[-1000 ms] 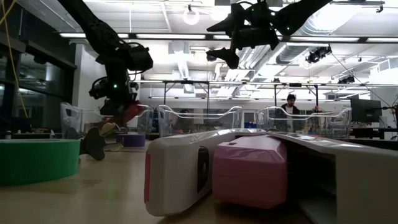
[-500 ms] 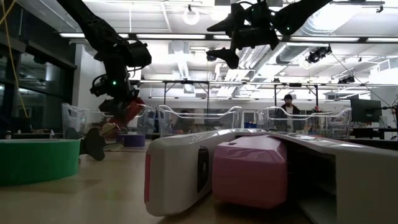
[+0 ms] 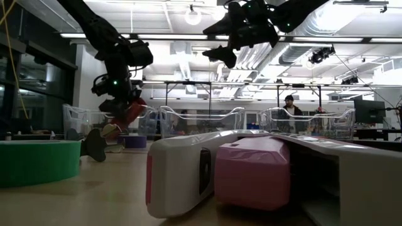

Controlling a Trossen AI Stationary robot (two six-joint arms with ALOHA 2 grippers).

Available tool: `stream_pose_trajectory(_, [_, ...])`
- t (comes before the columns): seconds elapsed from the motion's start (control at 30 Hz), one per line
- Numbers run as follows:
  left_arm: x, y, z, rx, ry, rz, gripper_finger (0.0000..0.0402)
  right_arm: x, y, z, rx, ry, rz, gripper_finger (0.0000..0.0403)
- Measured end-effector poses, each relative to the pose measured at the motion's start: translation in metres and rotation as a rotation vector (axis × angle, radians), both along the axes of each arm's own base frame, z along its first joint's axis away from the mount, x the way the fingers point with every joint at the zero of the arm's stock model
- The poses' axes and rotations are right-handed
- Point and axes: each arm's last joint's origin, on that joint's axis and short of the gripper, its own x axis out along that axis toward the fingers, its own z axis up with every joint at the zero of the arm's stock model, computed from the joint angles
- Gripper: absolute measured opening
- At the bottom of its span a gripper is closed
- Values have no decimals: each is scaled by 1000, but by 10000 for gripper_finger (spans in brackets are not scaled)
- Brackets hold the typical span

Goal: Pick and place Stapler, Stapler remover, tape
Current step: Put the red stapler into the left transparent bin

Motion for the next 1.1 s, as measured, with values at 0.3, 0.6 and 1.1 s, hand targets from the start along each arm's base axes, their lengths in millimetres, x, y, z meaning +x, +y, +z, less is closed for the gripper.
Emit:
stream_pose_trajectory(0.3, [-4, -1, 4, -2, 48, -44, 309, -1, -2, -1, 32, 14, -37, 348])
stream_pose_trajectory(0.6, [-9, -7, 18, 22, 146, -235, 319, -2, -2, -5, 57, 57, -36, 348])
stream_pose_trajectory(1.1, [-18, -16, 13, -86, 248, -264, 315, -2, -2, -5, 78, 61, -48, 348])
